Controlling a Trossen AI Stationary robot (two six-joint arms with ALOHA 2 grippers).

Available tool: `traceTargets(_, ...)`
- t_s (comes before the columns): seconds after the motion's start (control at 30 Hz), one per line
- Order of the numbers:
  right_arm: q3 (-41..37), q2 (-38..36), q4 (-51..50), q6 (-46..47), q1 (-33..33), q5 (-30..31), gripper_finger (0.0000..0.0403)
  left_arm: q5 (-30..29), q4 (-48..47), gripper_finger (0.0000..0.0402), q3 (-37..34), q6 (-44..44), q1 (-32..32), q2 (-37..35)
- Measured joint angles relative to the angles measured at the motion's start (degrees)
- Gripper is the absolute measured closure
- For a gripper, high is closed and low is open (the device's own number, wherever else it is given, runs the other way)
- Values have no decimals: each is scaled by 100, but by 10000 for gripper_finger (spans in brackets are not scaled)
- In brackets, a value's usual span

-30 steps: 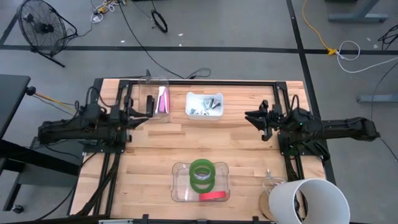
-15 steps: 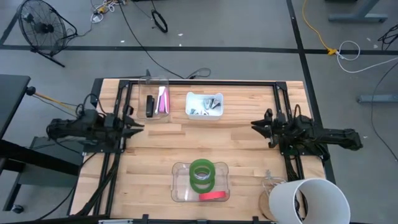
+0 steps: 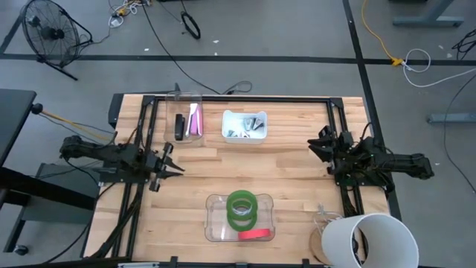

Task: Pick and place Stapler, Stapler remover, tape
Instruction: Return to Home Position

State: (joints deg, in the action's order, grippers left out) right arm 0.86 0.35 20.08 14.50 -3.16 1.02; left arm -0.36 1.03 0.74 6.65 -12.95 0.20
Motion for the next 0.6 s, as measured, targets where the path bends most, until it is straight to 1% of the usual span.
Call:
traceTargets(0.13,0,25,-38,-19,0,-2,303,-109,87,342,-22,1,150,-21)
traceTargets(0.2,0,33,-120,-110,-1,-102,303,-116,193,342,-27,0,269,-21)
traceTargets(0.33,2,34,-536,-472,0,-533,303,-112,173,342,-27,-1,513,-21)
traceTargets(0.4,2,34,-889,-662,0,-880,303,-112,172,342,-27,1,577,-21)
traceTargets(0.47,2,36,-1287,-799,2,-1052,303,-110,157,342,-27,-1,623,-21)
traceTargets(0.53,2,38,-1801,-935,-2,-1072,303,-110,159,342,-27,1,672,-21)
traceTargets(0.6,7,151,-1842,-1121,0,-850,303,-108,160,342,-27,0,724,-21)
